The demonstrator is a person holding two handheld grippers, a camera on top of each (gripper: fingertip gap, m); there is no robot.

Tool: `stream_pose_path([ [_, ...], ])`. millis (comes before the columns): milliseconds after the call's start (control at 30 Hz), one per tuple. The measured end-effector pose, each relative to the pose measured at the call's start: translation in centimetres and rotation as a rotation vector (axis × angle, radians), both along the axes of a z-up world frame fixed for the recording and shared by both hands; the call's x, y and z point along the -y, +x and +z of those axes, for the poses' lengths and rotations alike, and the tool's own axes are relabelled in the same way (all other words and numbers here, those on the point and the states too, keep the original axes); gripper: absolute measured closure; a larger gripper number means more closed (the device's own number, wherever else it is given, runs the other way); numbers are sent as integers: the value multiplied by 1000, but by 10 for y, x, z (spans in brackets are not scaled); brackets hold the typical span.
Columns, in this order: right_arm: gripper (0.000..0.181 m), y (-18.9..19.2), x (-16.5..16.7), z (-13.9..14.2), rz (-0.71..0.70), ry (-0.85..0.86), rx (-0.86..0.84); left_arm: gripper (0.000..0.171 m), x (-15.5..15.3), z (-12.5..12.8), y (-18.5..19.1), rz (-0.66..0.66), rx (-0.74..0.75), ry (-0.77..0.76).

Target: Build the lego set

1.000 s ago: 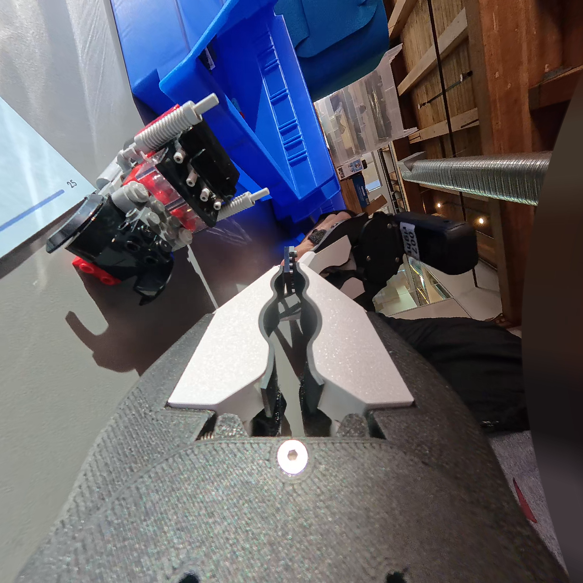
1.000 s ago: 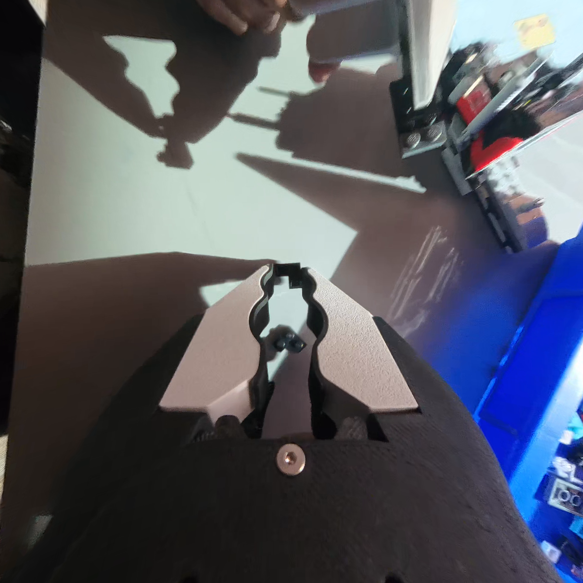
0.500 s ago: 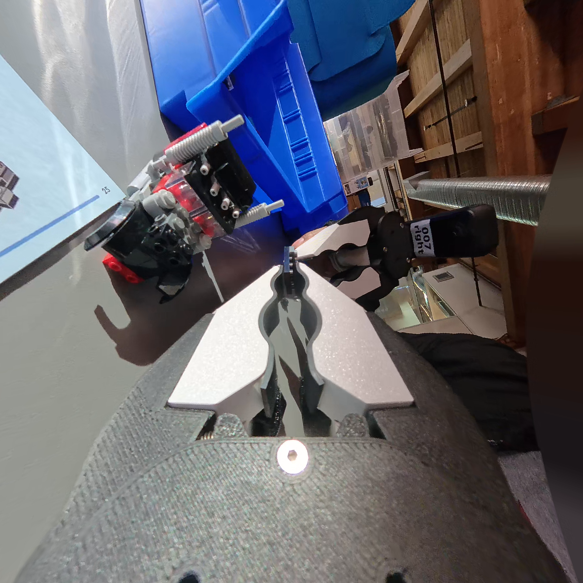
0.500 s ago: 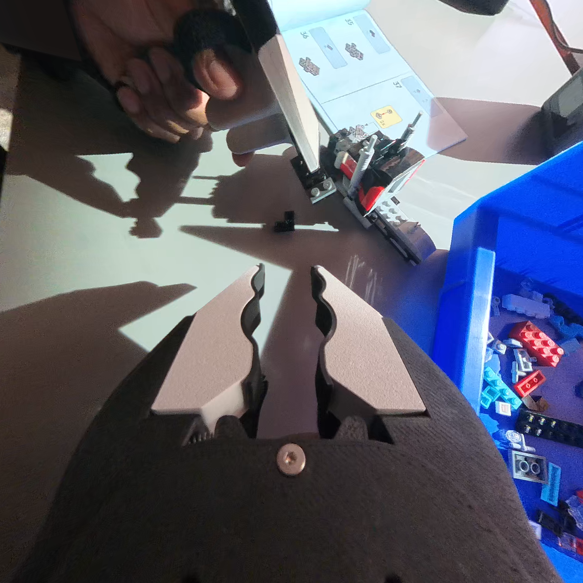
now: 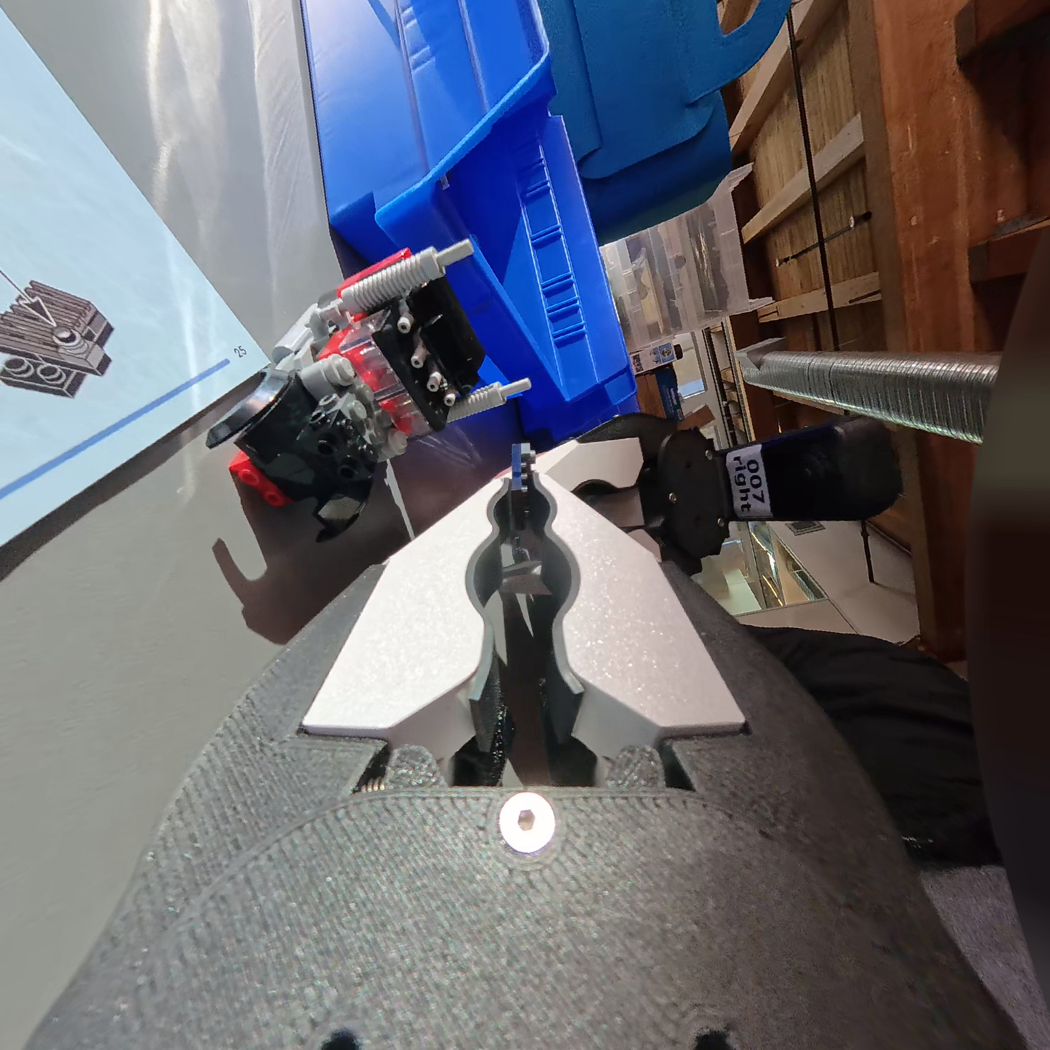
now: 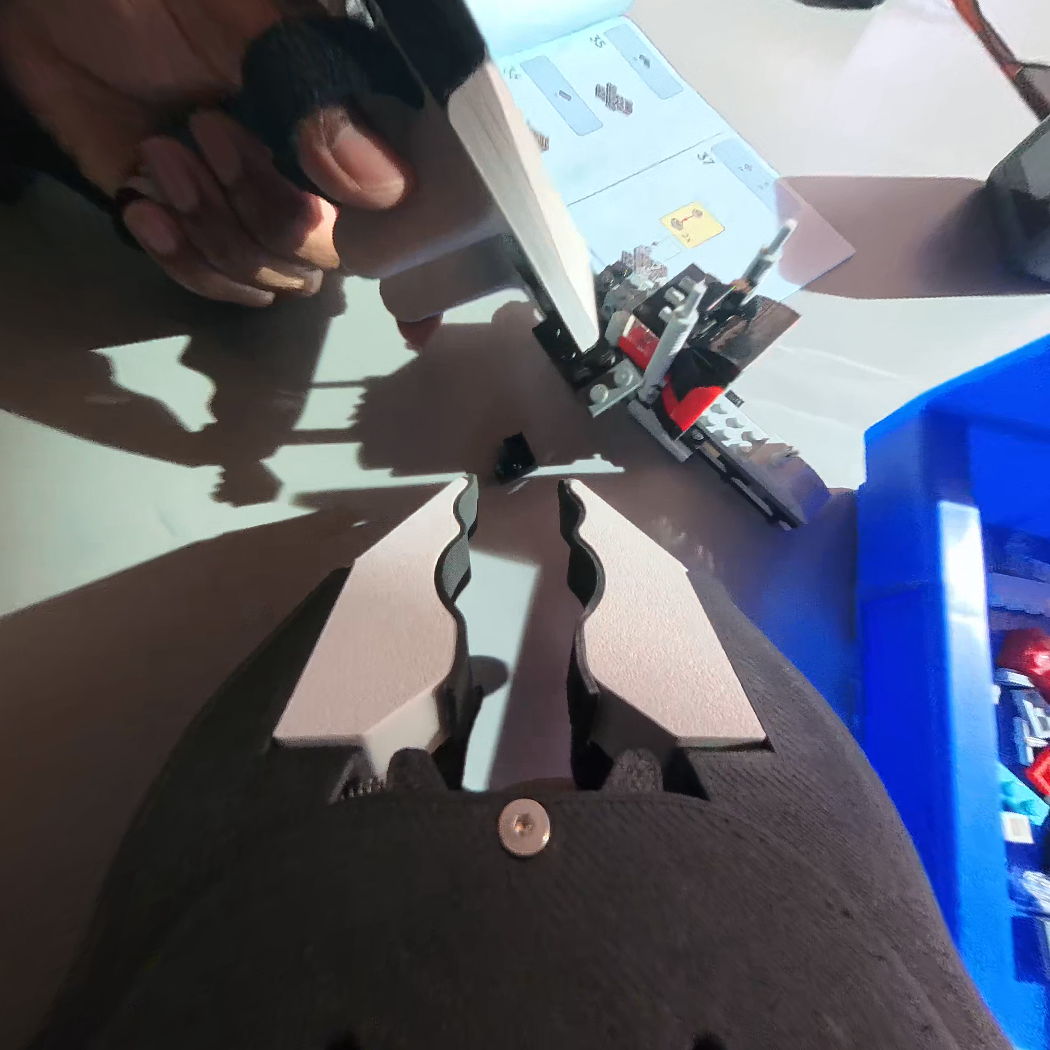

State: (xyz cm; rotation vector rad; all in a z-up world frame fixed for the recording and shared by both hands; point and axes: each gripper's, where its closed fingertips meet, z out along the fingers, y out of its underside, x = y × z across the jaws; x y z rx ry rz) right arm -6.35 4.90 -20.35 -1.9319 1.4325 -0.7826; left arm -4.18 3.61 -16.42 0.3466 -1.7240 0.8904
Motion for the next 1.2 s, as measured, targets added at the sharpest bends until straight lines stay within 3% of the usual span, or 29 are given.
stream_pose_path([
  [200,151,9,-5,-17,-18,-11,-67,167,0,7,4,12,3,-25],
  [300,162,13,-8,-17,-8,-27,-73,167,1,7,5,15,5,-28],
  [467,162,10,-8,-14,30,-55,-62,167,2,5,6,16,11,-26],
  [633,162,2,-7,10,58,-27,13,167,2,1,3,4,19,-17],
  [867,157,-2,7,66,28,45,290,167,2,-4,-1,-9,15,-1],
  [1000,157,-7,19,54,-9,24,220,167,2,-4,0,-3,16,1],
  [1200,158,-25,36,10,-64,-36,-38,167,2,-5,0,-3,15,5],
])
